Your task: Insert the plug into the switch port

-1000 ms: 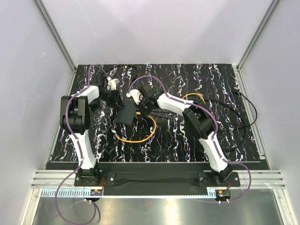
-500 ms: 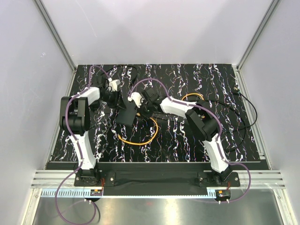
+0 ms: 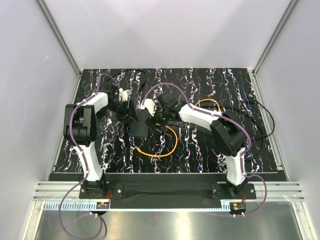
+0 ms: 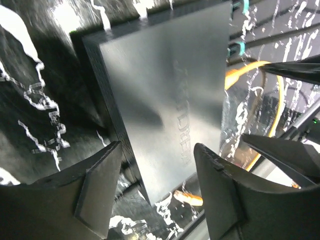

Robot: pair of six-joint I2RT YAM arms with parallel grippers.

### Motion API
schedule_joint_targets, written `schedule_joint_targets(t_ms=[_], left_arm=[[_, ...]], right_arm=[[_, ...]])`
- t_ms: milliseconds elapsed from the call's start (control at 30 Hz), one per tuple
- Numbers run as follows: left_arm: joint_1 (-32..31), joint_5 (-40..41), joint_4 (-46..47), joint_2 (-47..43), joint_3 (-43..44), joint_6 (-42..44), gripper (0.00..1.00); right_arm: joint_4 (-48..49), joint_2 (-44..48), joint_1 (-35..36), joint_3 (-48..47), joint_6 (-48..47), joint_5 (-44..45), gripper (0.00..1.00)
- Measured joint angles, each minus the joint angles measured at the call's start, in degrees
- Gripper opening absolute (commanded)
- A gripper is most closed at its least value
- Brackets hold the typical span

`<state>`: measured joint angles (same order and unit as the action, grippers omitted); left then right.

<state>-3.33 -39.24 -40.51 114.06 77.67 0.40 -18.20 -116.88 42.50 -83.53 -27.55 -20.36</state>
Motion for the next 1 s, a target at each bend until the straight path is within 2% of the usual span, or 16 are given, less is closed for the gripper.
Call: schedule_joint_targets(t_ms=[100,233,333,400,533,633,767,900,1000], left_arm=[[0.3,0.0,-2.2,-1.0,1.5,0.3,0.66],[0.9,0.4,-3.5,-3.8,3.4,1.2,0.66],[1.2,0.5,-3.6,-7.6,4.4,1.7,0.67],[1.2,0.4,-3.5,-10.7,5.0,1.8,0.68],[1.2,0.2,-2.9,-16.7,5.9,2.3,0.69],[0.8,0.2,-2.7,-20.3,5.9,2.7,0.70],[0.2,0.2,-2.7,-22.6,5.9,3.1,0.71],[-0.2,0.1,-2.2,-22.9,4.7,3.0,0.71],[-0.2,0.1,-2.0,-22.9,3.5,3.0,0.72]], right_arm=[[-2.6,4.3,-1.0,0.3,0.0,-0.6,0.90],[-6.9,10.5,-5.8,0.1,1.5,-2.6,0.80],[-10.4,14.5,-12.9,-1.1,3.3,-3.6,0.75],[-12.4,16.2,-19.0,-2.1,4.0,-3.3,0.65],[-17.2,16.2,-31.4,-4.7,5.3,-1.5,0.57],[-21.3,14.0,-38.5,-6.7,5.2,-0.1,0.55],[-25.6,10.7,-44.5,-7.0,4.8,2.3,0.54],[-28.7,8.3,-49.5,-5.7,5.6,4.5,0.60],[-29.9,8.3,-51.8,-3.7,7.2,5.5,0.61]])
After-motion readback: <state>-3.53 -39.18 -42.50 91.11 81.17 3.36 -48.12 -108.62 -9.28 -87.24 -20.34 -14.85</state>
